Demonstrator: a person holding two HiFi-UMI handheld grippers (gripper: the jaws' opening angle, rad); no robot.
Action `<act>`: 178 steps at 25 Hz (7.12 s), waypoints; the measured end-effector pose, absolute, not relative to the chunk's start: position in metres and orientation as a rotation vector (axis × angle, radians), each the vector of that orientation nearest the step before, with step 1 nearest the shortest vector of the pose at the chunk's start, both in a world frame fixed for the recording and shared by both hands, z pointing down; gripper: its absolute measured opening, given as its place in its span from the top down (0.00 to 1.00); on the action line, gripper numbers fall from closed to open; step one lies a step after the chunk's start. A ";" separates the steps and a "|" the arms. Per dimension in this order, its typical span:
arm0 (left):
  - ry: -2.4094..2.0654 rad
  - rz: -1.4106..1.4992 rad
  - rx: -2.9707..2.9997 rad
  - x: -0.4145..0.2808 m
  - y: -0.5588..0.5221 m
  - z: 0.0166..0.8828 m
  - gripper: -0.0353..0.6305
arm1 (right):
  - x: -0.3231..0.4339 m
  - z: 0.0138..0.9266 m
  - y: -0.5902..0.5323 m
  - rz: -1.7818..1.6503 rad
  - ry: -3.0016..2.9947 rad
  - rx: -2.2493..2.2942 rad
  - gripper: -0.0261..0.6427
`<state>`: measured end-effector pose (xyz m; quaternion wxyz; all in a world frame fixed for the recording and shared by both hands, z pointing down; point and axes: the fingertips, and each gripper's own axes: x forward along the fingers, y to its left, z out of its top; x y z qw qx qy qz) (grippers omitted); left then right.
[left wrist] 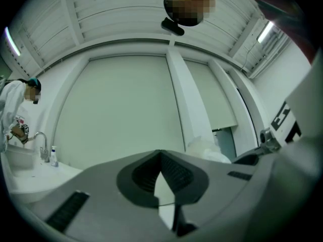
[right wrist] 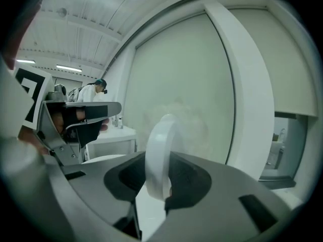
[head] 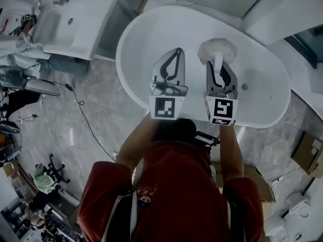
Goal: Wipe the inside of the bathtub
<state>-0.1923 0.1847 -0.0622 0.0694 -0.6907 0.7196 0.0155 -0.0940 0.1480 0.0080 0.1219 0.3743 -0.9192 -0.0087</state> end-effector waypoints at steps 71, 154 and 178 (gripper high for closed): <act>2.326 -0.191 -2.295 -0.205 -0.042 0.545 0.92 | -0.145 0.736 -0.112 0.315 -2.339 0.944 0.81; 2.342 -0.063 -2.185 -0.234 -0.030 0.364 0.92 | -0.130 0.464 -0.083 0.335 -2.508 1.284 0.82; 2.453 -0.074 -2.066 -0.395 -0.017 0.413 0.92 | -0.338 0.530 -0.120 0.214 -2.511 1.173 0.83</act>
